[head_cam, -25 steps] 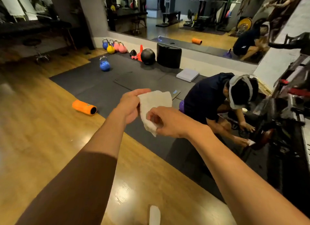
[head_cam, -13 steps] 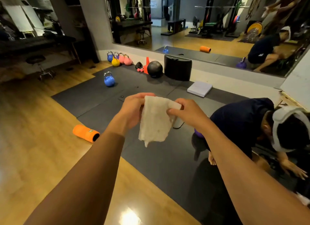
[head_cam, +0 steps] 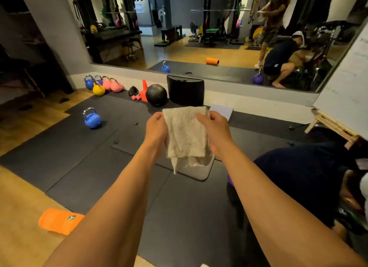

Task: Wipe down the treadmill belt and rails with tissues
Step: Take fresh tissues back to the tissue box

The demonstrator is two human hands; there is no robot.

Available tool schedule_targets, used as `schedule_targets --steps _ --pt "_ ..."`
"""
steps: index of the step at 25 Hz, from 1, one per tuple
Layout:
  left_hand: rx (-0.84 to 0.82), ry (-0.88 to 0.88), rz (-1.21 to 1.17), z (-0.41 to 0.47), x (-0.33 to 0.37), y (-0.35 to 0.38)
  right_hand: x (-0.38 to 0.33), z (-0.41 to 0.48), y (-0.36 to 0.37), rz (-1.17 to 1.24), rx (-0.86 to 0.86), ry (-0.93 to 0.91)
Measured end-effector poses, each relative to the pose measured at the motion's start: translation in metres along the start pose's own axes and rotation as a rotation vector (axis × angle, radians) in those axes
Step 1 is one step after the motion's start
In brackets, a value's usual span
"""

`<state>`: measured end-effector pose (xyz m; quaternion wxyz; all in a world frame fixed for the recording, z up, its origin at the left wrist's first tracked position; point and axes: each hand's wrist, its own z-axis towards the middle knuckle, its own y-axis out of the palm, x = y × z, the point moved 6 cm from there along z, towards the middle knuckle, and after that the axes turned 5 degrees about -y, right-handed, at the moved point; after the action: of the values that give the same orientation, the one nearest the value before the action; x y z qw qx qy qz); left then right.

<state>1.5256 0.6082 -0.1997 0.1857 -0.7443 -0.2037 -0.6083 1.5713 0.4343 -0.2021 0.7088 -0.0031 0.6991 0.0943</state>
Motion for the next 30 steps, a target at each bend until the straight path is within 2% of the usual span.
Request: schedule_targets --steps 6,8,11,17,24,30 --pt "-0.038 -0.081 -0.160 0.175 0.035 0.064 0.016 0.202 0.023 0.028 0.072 0.015" --pt "-0.048 -0.047 -0.105 0.226 0.054 0.082 0.007 0.260 0.030 -0.004 0.079 -0.003" --pt "-0.033 0.107 0.070 0.299 0.084 0.107 -0.002 0.343 0.043 -0.058 0.099 -0.047" --pt "0.073 0.306 0.264 0.477 0.128 0.143 -0.003 0.512 0.079 -0.146 0.122 -0.115" --pt "-0.038 0.322 0.245 0.682 0.178 0.194 -0.008 0.703 0.118 -0.129 0.227 -0.106" --pt "-0.071 0.279 0.274 0.848 0.193 0.247 0.026 0.876 0.132 -0.111 0.279 -0.059"
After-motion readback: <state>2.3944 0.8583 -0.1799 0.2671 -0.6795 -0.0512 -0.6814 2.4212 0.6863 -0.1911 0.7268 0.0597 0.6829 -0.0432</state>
